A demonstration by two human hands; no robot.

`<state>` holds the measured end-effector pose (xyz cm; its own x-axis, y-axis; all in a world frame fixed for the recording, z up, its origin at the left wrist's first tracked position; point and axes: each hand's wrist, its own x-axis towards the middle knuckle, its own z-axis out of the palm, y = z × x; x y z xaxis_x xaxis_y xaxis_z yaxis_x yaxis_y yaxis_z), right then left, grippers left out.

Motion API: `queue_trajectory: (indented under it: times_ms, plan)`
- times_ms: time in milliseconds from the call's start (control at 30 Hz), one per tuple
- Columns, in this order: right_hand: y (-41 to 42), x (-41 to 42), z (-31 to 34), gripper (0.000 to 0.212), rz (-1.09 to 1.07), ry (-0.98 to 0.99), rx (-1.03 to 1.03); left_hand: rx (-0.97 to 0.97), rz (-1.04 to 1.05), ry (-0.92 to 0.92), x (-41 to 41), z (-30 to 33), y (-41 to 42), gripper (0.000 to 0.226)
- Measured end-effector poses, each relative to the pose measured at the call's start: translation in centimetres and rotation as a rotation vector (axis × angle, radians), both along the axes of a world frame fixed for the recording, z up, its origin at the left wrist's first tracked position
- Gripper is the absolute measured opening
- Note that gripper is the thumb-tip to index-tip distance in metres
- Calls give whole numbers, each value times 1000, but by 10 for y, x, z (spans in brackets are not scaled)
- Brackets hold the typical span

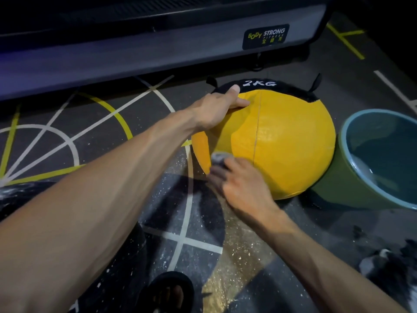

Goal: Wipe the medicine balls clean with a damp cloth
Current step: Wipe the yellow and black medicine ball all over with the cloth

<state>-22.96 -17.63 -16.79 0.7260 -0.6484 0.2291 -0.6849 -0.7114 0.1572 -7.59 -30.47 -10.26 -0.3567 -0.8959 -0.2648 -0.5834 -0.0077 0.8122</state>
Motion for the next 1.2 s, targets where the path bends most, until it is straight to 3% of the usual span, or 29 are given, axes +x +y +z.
queue_trajectory:
  times_ms: [133,233,300,467,567,667,833,1000,1133,1200]
  plan:
    - [-6,-15,22,28,-143,-279,-75,5,7,12,-1,1,2,66]
    - [28,-13,-9,33,0,-42,66,19,13,13,1,0,8,65]
    - [39,-20,-16,33,49,8,131,19,25,19,2,-3,17,64]
    - [27,-30,12,30,-176,-459,-33,-29,37,45,4,-17,33,64]
    - [30,-22,9,31,-227,-506,-19,-48,46,32,7,-19,47,63]
    - [50,-21,-2,32,-114,-421,23,-146,15,-70,10,-16,75,57]
    - [58,-35,5,29,-148,-481,4,-360,40,-310,6,-20,121,58]
    - [22,-42,16,26,-124,-493,-46,-391,93,-438,3,-19,120,66]
    - [-19,-54,33,30,-225,-650,-74,-395,112,-457,4,-13,103,52]
    - [-22,-64,39,35,-288,-738,-33,-299,27,-442,13,-8,85,58]
